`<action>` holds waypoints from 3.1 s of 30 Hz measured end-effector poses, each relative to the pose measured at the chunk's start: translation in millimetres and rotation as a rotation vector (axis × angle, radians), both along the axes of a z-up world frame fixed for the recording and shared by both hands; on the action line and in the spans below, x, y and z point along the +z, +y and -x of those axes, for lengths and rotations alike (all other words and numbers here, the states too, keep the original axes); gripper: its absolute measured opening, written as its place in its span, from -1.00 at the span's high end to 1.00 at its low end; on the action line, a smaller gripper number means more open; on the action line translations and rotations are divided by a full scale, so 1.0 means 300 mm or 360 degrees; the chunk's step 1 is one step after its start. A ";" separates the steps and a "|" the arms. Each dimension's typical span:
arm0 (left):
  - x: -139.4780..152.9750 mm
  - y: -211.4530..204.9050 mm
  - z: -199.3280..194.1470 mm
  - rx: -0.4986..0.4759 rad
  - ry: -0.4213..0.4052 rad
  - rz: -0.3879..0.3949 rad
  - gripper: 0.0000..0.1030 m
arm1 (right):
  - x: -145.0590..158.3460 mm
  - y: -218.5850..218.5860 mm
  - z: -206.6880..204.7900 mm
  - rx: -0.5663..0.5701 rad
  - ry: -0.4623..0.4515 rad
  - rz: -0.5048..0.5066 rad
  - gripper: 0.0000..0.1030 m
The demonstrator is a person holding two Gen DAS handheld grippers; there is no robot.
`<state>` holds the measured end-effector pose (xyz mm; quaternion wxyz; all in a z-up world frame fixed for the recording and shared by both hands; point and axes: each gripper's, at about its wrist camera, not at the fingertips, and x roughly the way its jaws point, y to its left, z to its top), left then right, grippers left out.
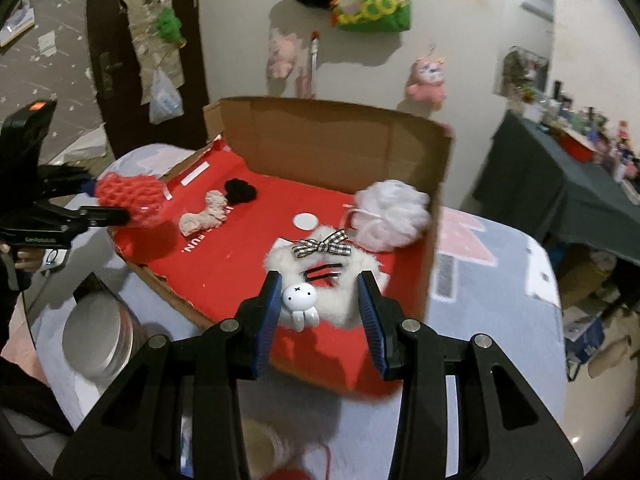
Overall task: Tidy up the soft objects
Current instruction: 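Lower both grippers into the box and open them to release the items, then withdraw both grippers from the box back over the table items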
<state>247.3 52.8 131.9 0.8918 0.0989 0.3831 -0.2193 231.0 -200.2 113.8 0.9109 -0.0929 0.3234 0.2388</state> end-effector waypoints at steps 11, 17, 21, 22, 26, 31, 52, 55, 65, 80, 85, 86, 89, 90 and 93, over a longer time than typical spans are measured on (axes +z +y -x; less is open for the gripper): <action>-0.086 -0.180 -0.298 -0.0055 0.0162 -0.0205 0.15 | -0.041 0.149 -0.331 0.0097 0.0329 -0.0006 0.29; -0.155 -0.209 -0.401 -0.0016 0.0240 -0.0267 0.15 | -0.090 0.185 -0.483 0.0029 0.0503 -0.0039 0.28; -0.177 -0.205 -0.432 0.0000 0.0256 -0.0272 0.15 | -0.133 0.195 -0.545 -0.0023 0.0607 -0.0067 0.29; -0.187 -0.205 -0.439 0.0006 0.0260 -0.0278 0.15 | -0.146 0.198 -0.561 -0.0037 0.0629 -0.0062 0.29; -0.196 -0.211 -0.456 0.0020 0.0254 -0.0280 0.14 | -0.182 0.212 -0.592 -0.0088 0.0651 -0.0012 0.28; -0.198 -0.214 -0.468 0.0032 0.0234 -0.0297 0.12 | -0.205 0.224 -0.622 -0.0124 0.0646 0.0047 0.28; -0.206 -0.198 -0.501 0.0031 0.0260 -0.0272 0.03 | -0.233 0.268 -0.643 -0.0095 0.0681 0.0085 0.07; -0.193 -0.186 -0.487 0.0035 0.0259 -0.0254 -0.02 | -0.217 0.264 -0.633 -0.0101 0.0667 0.0063 0.04; -0.089 -0.149 -0.381 0.0085 0.0168 -0.0143 -0.44 | -0.090 0.218 -0.516 -0.0141 0.0564 0.0020 -0.25; 0.184 -0.087 -0.024 0.0218 -0.0164 0.0217 -0.96 | 0.172 0.134 -0.155 -0.0178 0.0222 -0.0089 -0.50; 0.256 -0.077 0.123 0.0230 -0.0323 0.0284 -1.00 | 0.253 0.114 0.024 -0.0187 0.0034 -0.0089 -0.55; 0.267 -0.075 0.150 0.0235 -0.0345 0.0290 -1.00 | 0.263 0.111 0.060 -0.0181 -0.0001 -0.0091 -0.56; 0.290 -0.069 0.229 0.0251 -0.0429 0.0309 -1.00 | 0.291 0.095 0.152 -0.0188 -0.0103 -0.0116 -0.56; 0.295 -0.067 0.254 0.0253 -0.0445 0.0327 -1.00 | 0.302 0.088 0.193 -0.0196 -0.0157 -0.0118 -0.57; 0.310 -0.063 0.320 0.0259 -0.0501 0.0360 -1.00 | 0.319 0.070 0.294 -0.0208 -0.0266 -0.0137 -0.65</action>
